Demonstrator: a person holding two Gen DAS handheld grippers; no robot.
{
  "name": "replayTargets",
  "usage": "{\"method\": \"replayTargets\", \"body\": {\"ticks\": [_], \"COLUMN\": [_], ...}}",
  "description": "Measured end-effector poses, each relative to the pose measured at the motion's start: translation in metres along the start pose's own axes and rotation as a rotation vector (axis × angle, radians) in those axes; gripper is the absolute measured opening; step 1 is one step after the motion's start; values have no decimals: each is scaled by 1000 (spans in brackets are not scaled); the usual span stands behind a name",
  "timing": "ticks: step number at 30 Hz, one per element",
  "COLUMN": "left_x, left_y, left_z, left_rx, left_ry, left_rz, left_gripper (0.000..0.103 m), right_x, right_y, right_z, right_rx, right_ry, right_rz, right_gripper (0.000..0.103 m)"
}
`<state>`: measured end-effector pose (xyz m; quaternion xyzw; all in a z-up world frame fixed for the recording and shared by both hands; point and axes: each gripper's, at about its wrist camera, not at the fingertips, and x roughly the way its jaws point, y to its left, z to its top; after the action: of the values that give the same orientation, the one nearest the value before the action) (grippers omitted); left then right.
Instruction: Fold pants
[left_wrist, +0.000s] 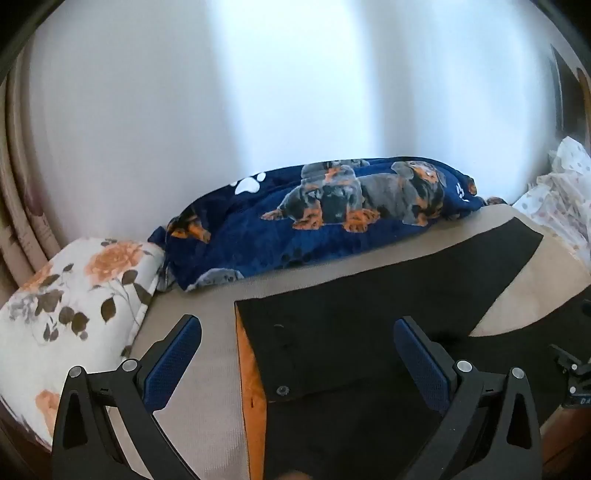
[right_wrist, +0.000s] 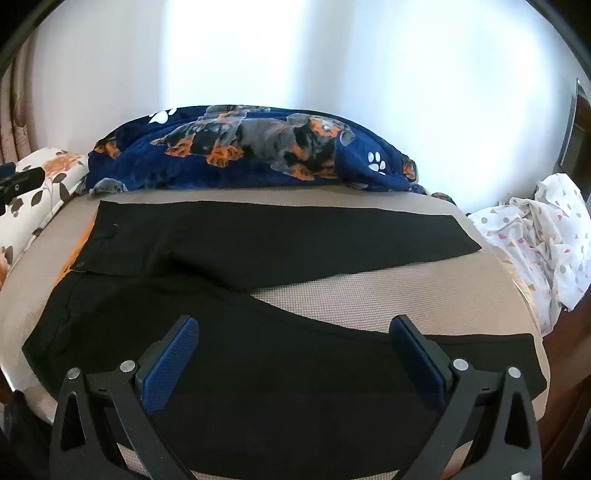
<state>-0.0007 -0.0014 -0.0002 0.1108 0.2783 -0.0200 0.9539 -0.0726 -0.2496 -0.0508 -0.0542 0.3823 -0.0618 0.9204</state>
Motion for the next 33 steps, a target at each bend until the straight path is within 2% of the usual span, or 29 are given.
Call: {"method": "replayTargets", "body": {"ticks": [2,5,9,13,23,33], "left_x": [-5,6,18,20,16,18], "left_y": [-13,-6,7,10,7,24], "left_z": [-9,-16,-20,-10,-19,-21], "left_rx": [3,-49,-76,-76,-53,-96], "left_ry": [-16,57,85,92,70,79], "left_rz": [2,-79,-115,-117,-105,-126], "left_gripper": [103,103,103,103,103,103], "right_x": [0,1,2,0,5,5], "right_y": [-1,1,5,8,4,9], "right_z": [0,0,-1,0,0,0], "right_rx": [0,-10,-12,-15,-12,-16], "right_ry": [-2,-3,4,9,26,38], "right_rz": [-2,-10,-12,-12,-4,-4], "right_gripper": [102,102,102,102,102,102]}}
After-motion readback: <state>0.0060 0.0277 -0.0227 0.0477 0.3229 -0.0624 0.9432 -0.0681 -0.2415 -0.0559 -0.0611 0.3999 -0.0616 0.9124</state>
